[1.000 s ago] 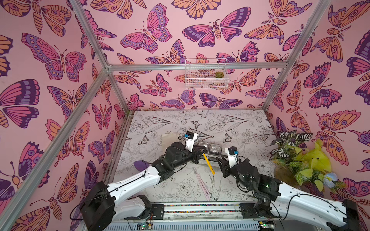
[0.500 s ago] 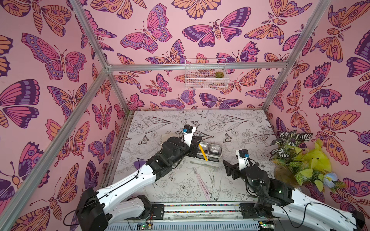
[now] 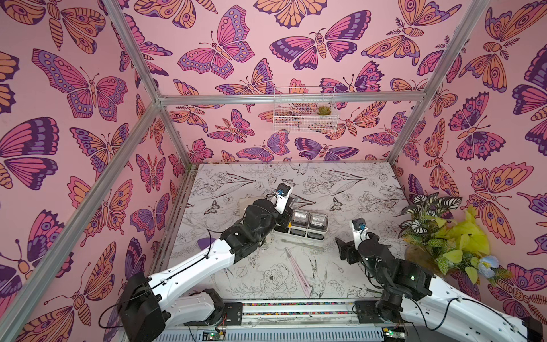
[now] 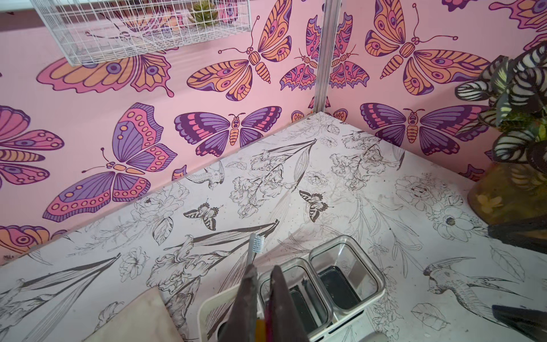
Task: Place the toothbrush into the toothbrush holder
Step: Place the toothbrush in the toothbrush holder.
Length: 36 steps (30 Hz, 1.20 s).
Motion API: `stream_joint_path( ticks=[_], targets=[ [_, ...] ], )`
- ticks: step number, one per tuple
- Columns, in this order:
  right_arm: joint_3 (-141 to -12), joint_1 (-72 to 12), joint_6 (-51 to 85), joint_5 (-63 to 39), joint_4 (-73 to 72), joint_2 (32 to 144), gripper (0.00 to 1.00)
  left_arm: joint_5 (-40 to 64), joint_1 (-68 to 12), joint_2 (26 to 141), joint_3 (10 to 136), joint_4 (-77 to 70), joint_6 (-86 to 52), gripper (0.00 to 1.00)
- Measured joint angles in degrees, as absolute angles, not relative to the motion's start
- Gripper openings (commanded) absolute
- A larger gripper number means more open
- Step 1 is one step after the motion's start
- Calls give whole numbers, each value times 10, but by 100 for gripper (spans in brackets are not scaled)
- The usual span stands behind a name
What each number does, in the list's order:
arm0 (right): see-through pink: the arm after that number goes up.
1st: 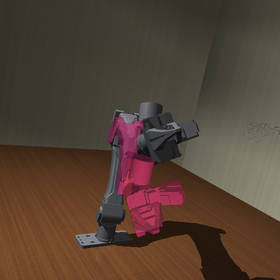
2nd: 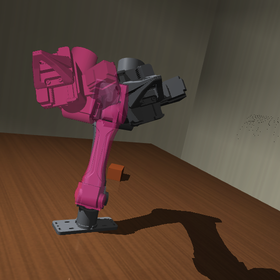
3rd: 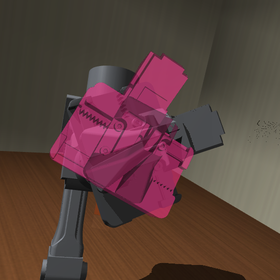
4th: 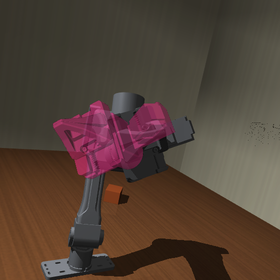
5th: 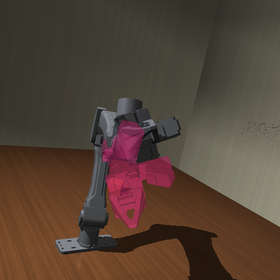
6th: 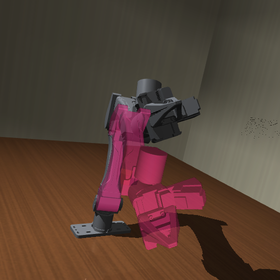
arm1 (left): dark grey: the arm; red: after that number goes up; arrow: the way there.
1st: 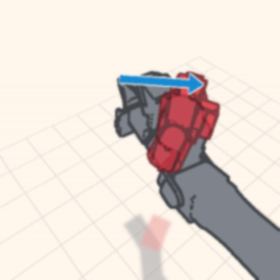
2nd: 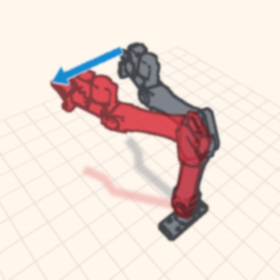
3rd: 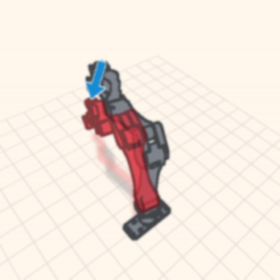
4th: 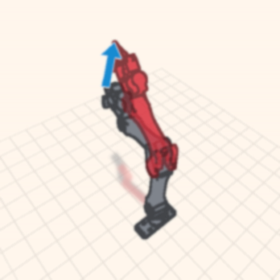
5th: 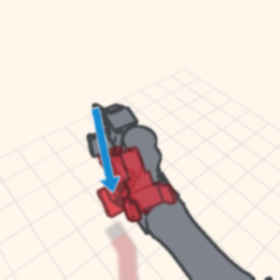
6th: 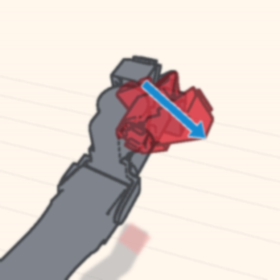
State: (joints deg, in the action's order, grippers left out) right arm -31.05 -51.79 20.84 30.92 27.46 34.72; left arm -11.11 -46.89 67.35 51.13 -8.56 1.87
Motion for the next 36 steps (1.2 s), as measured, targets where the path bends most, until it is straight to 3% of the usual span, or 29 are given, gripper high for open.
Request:
stream_joint_path(
  ticks=[7,36],
  targets=[
    [-310,-447,205,252,274,361,86,-141,-469,674,521,-90,52,0],
    [-287,-422,188,195,250,334,87,-189,-411,818,566,-150,73,0]
  ],
)
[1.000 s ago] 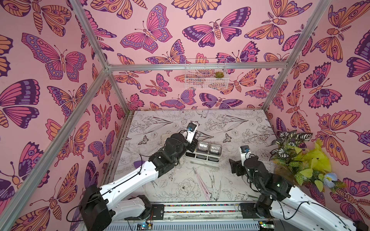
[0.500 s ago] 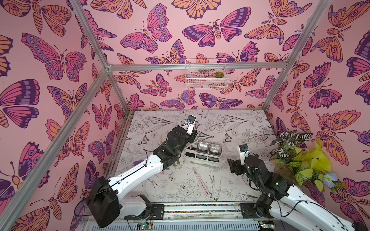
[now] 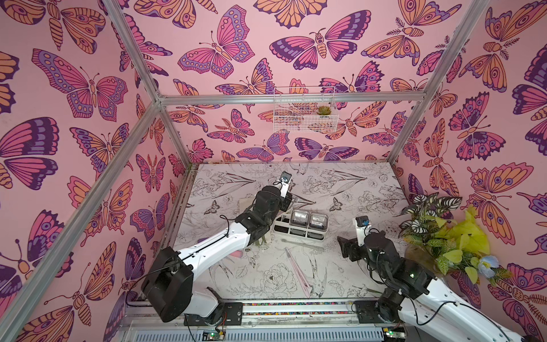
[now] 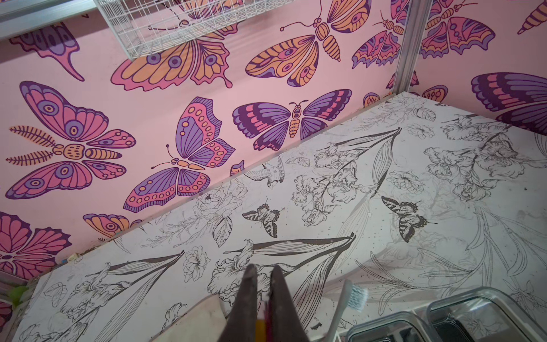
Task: Place the toothbrush into the toothbrush holder
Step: Place the toothbrush in the toothbrush holder.
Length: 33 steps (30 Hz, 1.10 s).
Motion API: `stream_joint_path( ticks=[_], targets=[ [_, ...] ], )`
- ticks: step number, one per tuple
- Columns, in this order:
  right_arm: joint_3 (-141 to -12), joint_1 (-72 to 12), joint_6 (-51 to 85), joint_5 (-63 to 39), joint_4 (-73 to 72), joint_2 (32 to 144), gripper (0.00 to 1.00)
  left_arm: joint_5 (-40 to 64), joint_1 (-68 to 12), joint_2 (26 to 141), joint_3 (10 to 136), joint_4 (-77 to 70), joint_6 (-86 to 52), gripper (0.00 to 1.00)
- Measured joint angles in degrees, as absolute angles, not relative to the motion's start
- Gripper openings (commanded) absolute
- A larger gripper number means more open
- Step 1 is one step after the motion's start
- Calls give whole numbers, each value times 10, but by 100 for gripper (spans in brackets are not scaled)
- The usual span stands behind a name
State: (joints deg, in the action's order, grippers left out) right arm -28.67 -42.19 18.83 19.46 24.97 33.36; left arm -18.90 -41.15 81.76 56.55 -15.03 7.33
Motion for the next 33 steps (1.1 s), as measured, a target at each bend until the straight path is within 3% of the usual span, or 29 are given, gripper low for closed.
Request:
stream_joint_path(
  ticks=[33],
  targets=[
    [-276,-414,190,181,245,334,88,-176,-408,887,546,-173,35,0]
  ],
)
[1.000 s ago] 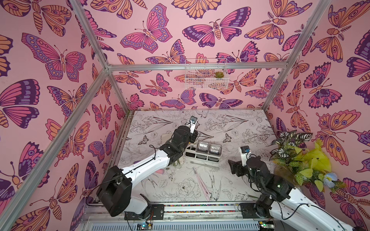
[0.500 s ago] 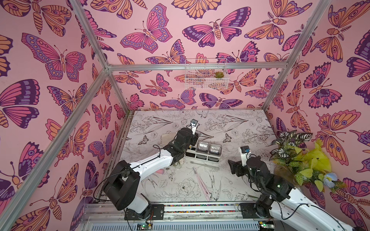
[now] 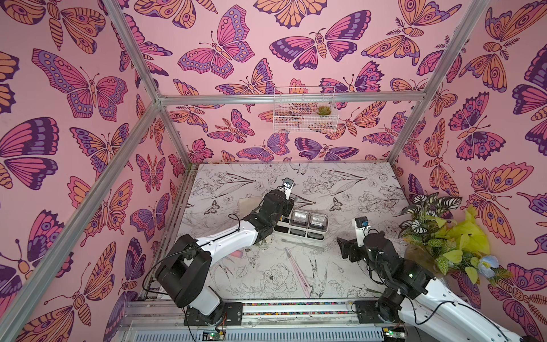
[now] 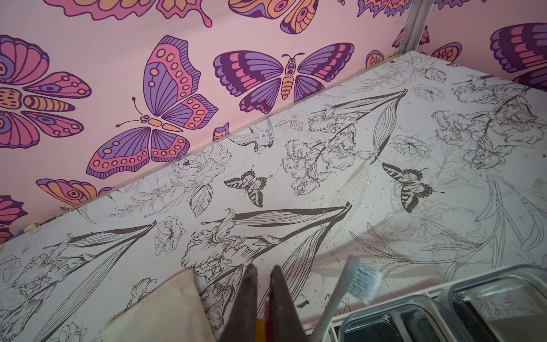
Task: Place the toothbrush into the toothbrush holder
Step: Place the toothbrush in the toothbrush holder.
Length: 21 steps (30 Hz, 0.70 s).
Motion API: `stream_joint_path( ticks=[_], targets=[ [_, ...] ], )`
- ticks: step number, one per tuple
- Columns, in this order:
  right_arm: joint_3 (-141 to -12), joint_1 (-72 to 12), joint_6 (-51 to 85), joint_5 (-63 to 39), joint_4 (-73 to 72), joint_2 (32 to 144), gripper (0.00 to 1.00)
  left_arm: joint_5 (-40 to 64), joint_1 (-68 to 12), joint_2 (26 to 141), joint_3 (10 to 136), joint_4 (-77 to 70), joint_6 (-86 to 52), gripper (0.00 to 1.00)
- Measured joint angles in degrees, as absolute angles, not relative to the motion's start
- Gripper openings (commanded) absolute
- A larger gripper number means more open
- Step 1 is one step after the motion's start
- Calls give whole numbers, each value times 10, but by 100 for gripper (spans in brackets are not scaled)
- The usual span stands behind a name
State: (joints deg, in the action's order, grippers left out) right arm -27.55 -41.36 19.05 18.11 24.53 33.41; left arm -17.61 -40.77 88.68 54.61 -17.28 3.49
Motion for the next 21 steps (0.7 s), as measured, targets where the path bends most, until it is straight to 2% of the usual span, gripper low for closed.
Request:
stream_joint_path(
  ticks=[21],
  targets=[
    [-268,-400,193,166,234,337,88,-179,-408,898,533,-189,20,0]
  ],
)
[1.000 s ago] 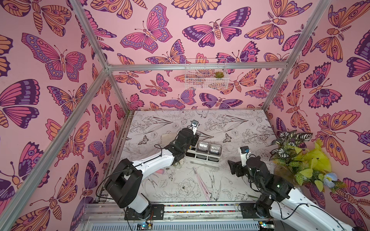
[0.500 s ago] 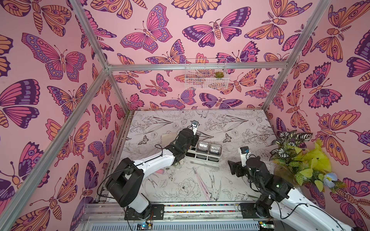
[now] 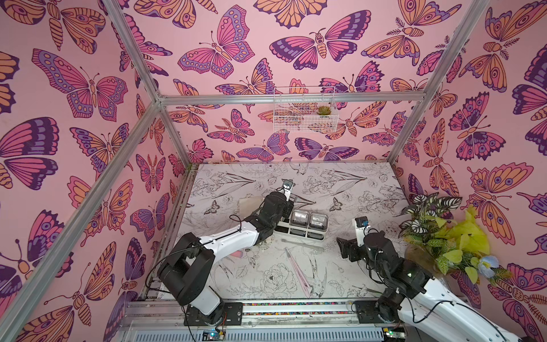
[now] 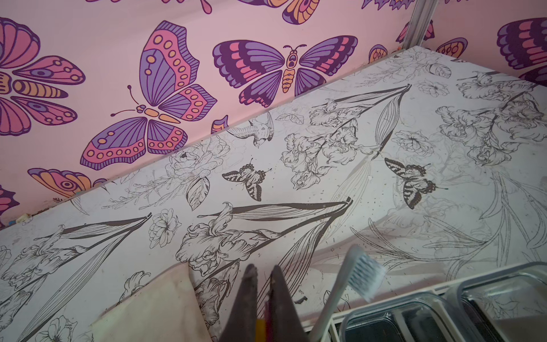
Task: Place the toothbrush into the toothbrush holder
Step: Place the toothbrush in the toothbrush holder.
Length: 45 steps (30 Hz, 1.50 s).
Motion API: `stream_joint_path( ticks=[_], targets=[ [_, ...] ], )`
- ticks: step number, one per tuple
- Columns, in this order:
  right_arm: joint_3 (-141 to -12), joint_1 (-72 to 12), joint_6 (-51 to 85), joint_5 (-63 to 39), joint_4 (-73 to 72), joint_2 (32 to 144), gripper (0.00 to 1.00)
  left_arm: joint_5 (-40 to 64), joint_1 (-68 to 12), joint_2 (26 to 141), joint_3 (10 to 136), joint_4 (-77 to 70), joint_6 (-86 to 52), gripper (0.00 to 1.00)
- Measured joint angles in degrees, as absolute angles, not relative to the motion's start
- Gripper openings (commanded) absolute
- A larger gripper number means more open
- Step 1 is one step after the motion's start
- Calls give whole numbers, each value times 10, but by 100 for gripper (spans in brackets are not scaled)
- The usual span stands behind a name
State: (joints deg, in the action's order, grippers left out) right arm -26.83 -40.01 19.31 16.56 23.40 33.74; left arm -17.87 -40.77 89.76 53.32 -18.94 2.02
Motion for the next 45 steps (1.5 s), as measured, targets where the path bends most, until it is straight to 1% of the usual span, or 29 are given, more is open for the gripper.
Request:
stream_joint_path(
  ticks=[40,43,45],
  targets=[
    [-257,-386,197,157,233,325,88,-183,-405,929,545,-215,-36,0],
    [-256,-384,199,157,233,325,88,-183,-405,929,545,-215,-36,10],
    [-256,-384,200,157,233,325,88,-185,-405,929,545,-214,-37,20]
  ],
)
